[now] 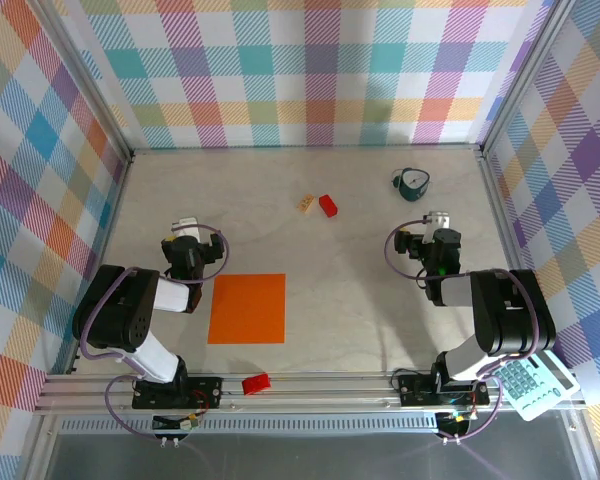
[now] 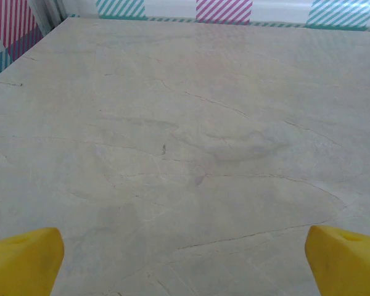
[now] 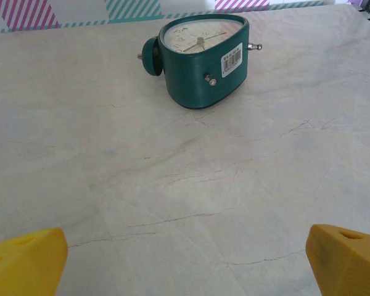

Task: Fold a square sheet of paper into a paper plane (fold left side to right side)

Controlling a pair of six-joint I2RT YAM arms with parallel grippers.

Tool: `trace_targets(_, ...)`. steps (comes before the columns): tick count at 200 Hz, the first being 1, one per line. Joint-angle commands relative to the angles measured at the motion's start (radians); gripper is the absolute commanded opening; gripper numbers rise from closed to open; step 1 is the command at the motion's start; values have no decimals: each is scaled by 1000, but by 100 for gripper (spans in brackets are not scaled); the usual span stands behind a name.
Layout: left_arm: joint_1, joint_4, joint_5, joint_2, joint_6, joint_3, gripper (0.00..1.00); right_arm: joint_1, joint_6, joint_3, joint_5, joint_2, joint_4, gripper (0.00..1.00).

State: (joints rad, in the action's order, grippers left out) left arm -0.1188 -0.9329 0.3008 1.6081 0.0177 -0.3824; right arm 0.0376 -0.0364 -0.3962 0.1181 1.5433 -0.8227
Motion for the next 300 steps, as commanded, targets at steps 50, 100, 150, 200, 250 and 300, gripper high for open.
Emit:
trace_targets(50,7,5,9,-21,-10,-1,100,-6,7,-4,-17,-5,-35,99)
trace_targets(100,8,5,8,-20,-11,-1,100,-7,6,-6,-17,-3,-31,99)
trace_targets(150,7,5,8,-20,-11,-1,100,-8,6,-6,-17,-3,-32,99)
trace_targets(200,9,11,8,-20,-13,-5,100,-6,6,-6,-17,-3,-32,99)
trace_targets(250,5,33,6,-95,-3,12,100,-7,5,-39,-11,-81,93,99)
trace_targets(300,5,631,6,-473,-126,-173,100,-7,-132,-63,-49,-423,493,99)
